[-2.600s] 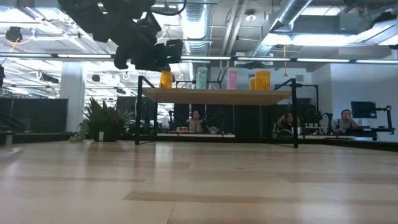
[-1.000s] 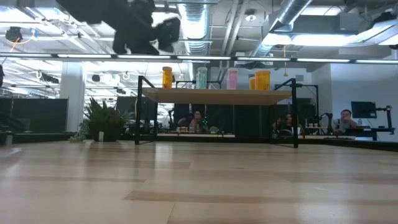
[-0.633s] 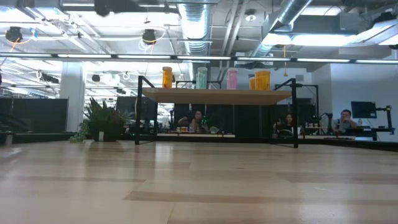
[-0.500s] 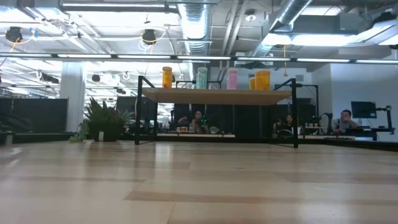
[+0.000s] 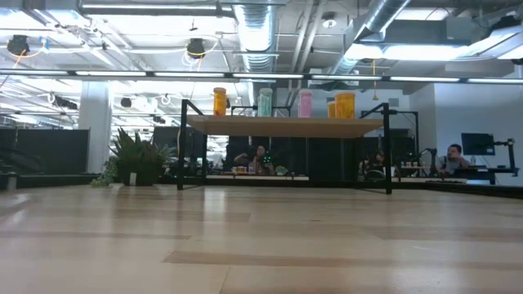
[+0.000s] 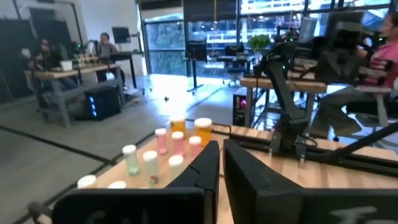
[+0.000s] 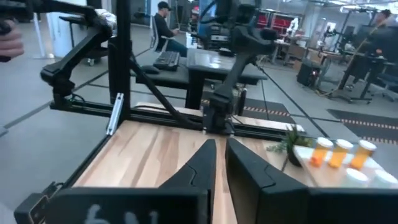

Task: Pick and place medicine bottles onto shelf by color
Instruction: Return to Home Position

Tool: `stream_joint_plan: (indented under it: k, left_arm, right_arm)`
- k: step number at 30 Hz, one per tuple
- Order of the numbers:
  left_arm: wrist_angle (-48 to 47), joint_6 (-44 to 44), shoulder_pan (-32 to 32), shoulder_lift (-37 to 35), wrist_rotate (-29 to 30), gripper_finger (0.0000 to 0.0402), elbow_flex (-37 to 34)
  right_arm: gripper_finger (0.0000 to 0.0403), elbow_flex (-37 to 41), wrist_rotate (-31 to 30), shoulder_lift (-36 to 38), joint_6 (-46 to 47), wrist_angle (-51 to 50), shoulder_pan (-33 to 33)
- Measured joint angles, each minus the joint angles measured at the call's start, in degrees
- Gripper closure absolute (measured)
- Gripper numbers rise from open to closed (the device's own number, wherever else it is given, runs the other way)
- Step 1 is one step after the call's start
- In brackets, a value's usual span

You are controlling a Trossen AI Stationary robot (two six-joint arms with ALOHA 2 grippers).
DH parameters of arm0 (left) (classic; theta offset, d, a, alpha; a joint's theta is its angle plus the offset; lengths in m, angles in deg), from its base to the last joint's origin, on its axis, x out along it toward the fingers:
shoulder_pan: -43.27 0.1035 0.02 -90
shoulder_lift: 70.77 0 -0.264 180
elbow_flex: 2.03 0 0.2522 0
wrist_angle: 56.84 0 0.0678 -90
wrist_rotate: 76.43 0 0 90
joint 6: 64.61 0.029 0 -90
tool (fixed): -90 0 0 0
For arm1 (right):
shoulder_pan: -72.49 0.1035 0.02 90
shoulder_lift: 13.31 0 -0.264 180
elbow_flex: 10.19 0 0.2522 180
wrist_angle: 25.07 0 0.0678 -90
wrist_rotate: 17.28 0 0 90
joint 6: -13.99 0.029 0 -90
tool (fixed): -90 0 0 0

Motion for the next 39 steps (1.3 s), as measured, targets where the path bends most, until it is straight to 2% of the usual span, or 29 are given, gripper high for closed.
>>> stream_joint_plan:
  k: [4, 11, 15, 19, 25, 28, 34, 39]
  left_arm:
    - [-5.9, -0.9, 0.0, -4.0, -2.9, 0.0395, -0.1]
    - [-1.5, 0.7, 0.0, -12.9, -4.3, 0.0401, -8.1]
    - [1.8, 2.2, 0.1, -19.6, -6.4, 0.0401, -14.2]
    - [5.7, 4.5, 0.1, -26.7, -10.8, 0.0401, -20.1]
    - [3.9, 7.1, 0.1, -36.7, -12.1, 0.0401, -26.1]
    - [3.4, 7.7, 0.3, -36.3, -13.1, 0.0401, -26.7]
    - [6.0, 7.7, 1.3, -36.5, -24.8, 0.0401, -28.8]
    - [11.3, 8.4, 1.5, -36.2, -30.2, 0.0401, -34.3]
  right_arm:
    - [0.0361, 0.0, 3.1, 4.0, 1.4, -4.9, -2.7]
    - [0.0388, 1.2, 8.3, 6.7, -0.6, -6.2, -6.6]
    - [0.0394, 7.8, 11.8, 10.0, -4.0, 0.5, -8.3]
    - [0.0393, 16.5, 12.5, 16.4, -4.0, 8.2, -11.0]
    - [0.0393, 27.7, 12.8, 28.2, -4.5, 16.3, -14.7]
    - [0.0393, 31.9, 13.1, 33.3, -4.6, 16.9, -16.4]
    - [0.0393, 36.7, 16.7, 41.9, -2.5, 15.9, -18.6]
    - [0.0393, 39.2, 17.3, 42.7, 0.2, 14.8, -18.9]
